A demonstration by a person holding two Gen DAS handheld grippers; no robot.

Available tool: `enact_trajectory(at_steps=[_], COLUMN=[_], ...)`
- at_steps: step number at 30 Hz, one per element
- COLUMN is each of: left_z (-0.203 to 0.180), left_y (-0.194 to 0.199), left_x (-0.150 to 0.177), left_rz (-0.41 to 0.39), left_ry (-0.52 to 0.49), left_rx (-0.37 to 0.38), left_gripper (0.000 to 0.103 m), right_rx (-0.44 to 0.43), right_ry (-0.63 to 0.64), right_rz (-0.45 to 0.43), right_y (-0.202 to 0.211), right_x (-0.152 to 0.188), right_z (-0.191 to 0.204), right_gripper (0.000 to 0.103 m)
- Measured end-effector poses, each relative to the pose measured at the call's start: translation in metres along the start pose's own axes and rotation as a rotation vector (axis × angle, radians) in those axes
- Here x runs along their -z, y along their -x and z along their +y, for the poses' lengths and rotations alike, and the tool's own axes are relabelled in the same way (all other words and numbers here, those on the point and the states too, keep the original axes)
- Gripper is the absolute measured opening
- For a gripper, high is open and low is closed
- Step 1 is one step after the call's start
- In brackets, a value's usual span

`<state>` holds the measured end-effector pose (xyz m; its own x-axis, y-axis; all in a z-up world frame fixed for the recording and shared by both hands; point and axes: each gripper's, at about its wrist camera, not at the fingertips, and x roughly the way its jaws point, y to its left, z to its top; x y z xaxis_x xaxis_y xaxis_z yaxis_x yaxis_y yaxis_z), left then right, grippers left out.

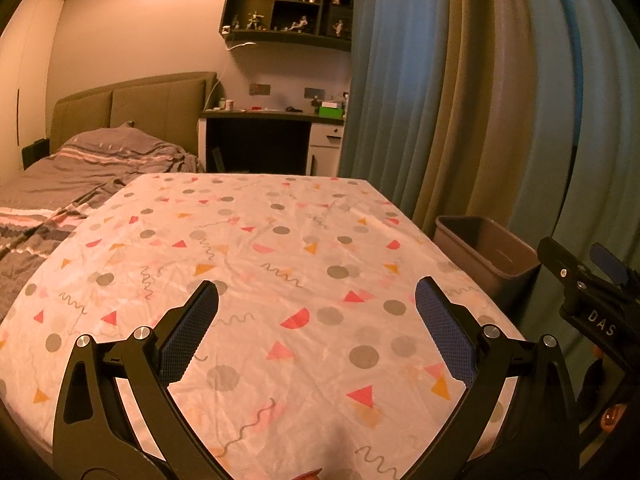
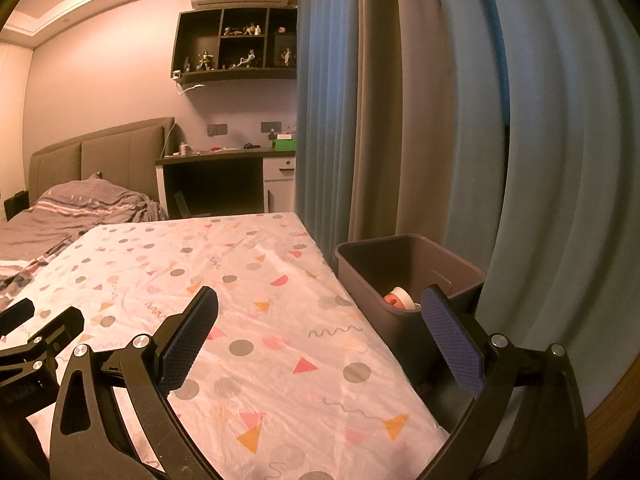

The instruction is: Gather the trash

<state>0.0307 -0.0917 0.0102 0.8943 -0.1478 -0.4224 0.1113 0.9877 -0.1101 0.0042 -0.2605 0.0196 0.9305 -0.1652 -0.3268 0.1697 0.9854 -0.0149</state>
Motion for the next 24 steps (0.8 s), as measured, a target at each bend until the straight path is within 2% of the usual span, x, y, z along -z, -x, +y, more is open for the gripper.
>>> enact_trajectory(at_steps=[24], left_z=[-0.0040], left_y=[-0.0007], left_x=[-0.0006], left_rz=[0.002], left_ry=[0.000], left_rx=[0.004], left_gripper=[0.097], right_rx=[-0.001], right_ry=[-0.003], right_rz=[0.002], right_y=[-0.0001], right_x=[-0.0002], right_z=[-0.0005], right_gripper=[0.097])
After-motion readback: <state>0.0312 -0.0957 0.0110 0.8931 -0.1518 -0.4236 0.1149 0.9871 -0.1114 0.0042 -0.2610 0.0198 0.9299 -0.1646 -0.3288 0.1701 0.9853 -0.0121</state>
